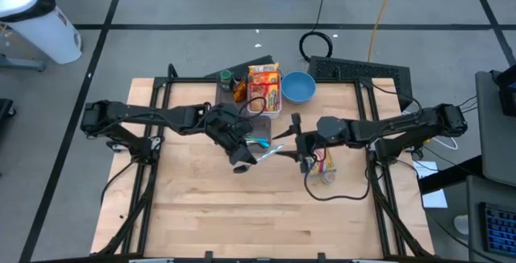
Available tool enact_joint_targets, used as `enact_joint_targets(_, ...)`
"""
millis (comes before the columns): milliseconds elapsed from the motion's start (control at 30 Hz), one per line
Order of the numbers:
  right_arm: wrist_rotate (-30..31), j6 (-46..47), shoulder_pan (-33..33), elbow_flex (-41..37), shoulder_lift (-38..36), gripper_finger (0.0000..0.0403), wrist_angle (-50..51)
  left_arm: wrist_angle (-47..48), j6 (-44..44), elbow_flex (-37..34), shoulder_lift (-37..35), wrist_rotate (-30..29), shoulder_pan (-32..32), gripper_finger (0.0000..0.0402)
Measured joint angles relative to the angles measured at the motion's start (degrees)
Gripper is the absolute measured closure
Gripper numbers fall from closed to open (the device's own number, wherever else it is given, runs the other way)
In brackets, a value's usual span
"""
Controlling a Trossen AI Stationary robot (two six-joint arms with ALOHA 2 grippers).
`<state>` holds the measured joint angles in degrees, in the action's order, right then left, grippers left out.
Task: Pick & Place Food Item
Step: Put the blue patterned spoon into the bottom black bin
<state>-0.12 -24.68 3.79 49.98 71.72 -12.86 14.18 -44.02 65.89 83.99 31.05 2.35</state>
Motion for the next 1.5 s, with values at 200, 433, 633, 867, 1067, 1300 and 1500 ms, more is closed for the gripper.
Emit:
enact_joint_targets(200, -0.31, -0.42, 0.57, 0.0, 0.0, 0.0197, -2.7, 0.83, 0.04, 0.0, 0.0, 0.02, 0.0, 0.0385)
enact_joint_targets(433, -1.64, -0.68, 0.83, 0.0, 0.0, 0.0222, -2.77, 0.98, 0.4, 0.0, 0.0, 0.0, 0.38, 0.0392)
enact_joint_targets(633, -1.64, -0.68, 0.83, 0.0, 0.0, 0.0279, -2.74, 1.02, 0.38, 0.0, 0.0, -0.02, 0.42, 0.0386)
enact_joint_targets(867, -2.38, -0.62, 0.86, -0.04, 0.0, 0.034, -1.14, 1.19, 0.24, 0.0, 0.0, 0.0, 0.42, 0.0384)
enact_joint_targets(1067, -2.76, -0.64, 0.92, -0.09, 0.0, 0.0368, -0.25, 1.28, 0.39, 0.0, 0.0, 0.0, 0.48, 0.0393)
enact_joint_targets(1300, -2.27, -0.62, 0.92, -0.09, 0.0, 0.0372, 0.41, 1.22, 0.01, 0.0, 0.0, -0.24, 0.59, 0.0381)
enact_joint_targets(1500, -1.37, -0.6, 0.87, -0.09, -0.02, 0.0377, 1.06, 1.33, 0.78, -0.02, 0.0, -1.68, 1.5, 0.0385)
